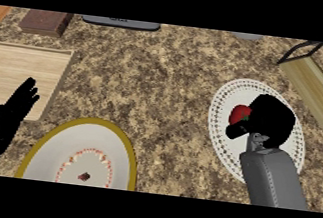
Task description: Pick the tomato from the placemat and place it in the tiered shelf
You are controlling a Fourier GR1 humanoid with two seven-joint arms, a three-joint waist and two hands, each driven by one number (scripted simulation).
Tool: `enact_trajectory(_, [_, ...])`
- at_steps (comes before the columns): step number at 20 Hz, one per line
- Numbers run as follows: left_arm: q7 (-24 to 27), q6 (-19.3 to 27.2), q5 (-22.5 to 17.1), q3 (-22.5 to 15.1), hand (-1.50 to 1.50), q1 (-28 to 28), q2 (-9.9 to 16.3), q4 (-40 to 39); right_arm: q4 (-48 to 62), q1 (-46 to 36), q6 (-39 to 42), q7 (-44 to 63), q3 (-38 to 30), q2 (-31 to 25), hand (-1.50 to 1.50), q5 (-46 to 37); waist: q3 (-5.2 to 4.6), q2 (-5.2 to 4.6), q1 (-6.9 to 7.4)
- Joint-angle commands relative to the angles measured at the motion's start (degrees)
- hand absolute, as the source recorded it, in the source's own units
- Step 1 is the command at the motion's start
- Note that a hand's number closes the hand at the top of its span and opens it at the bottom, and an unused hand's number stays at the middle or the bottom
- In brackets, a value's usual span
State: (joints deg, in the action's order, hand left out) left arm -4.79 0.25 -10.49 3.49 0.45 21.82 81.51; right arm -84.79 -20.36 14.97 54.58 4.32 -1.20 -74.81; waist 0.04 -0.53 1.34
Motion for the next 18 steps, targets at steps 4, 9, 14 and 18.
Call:
enact_trajectory(4, [0.4,-0.61,0.73,0.98,0.0,-3.09,0.53,-3.75,12.5,-20.75,-4.25,6.15,-12.62,-2.53,1.5,0.45,-0.06,0.08,-0.26])
enact_trajectory(9, [-0.47,-0.02,0.73,1.28,0.0,-2.61,-0.75,-3.76,7.83,-25.02,-3.97,7.54,-14.77,-4.24,1.5,0.51,-0.06,0.59,-1.3])
enact_trajectory(14, [0.36,-1.61,0.1,2.44,0.0,-0.08,0.41,-2.46,-0.37,-27.89,-6.81,10.55,-17.06,-1.39,1.5,0.5,-0.06,0.77,-1.43])
enact_trajectory(18, [2.87,-1.38,1.02,2.64,0.0,-0.88,-0.48,-5.24,-5.87,-33.48,-4.53,13.81,-18.16,-1.05,1.5,-1.23,-0.11,0.8,-1.79])
